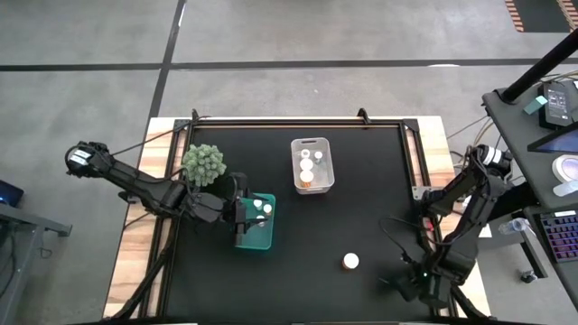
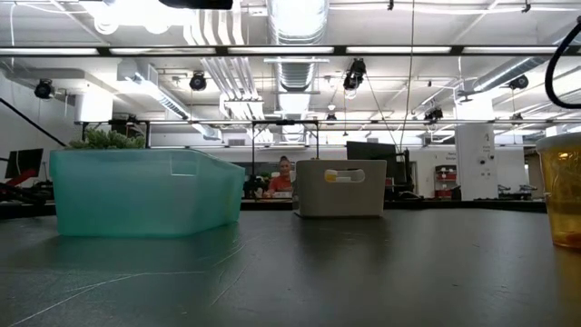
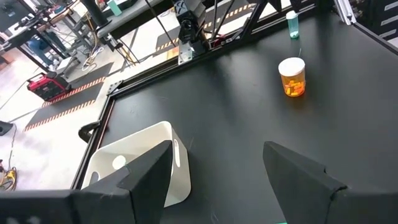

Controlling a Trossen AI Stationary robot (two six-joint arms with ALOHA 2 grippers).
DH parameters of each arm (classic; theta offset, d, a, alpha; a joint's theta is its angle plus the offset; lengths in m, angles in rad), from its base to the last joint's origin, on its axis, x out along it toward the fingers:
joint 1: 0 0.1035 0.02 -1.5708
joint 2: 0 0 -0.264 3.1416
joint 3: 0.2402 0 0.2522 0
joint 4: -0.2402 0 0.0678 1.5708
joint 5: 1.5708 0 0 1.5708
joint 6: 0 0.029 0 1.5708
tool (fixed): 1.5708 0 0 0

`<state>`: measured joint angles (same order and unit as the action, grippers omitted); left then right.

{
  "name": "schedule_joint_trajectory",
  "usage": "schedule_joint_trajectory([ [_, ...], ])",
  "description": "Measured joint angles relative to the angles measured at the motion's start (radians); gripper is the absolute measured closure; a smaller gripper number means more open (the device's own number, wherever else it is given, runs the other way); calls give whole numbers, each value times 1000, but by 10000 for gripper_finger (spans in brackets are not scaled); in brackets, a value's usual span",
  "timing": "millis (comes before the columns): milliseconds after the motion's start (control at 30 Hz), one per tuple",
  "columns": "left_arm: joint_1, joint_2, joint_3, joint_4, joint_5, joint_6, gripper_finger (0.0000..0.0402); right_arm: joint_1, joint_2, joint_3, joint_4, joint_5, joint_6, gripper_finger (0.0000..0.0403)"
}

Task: Pick and place medicine bottles into bin by pill shape (circle, oval)
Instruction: Put the blue pill bottle into the green bin

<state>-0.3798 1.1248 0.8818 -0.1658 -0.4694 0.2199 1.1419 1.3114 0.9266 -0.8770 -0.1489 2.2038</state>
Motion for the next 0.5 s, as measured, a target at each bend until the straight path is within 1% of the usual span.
schedule_joint_trajectory([
  [167,0,0,-1,0,0,1,166,-1,19,-21,25,-5,-21,164],
  [500,0,0,-2,0,0,3,166,-3,25,-43,39,-5,-12,183],
])
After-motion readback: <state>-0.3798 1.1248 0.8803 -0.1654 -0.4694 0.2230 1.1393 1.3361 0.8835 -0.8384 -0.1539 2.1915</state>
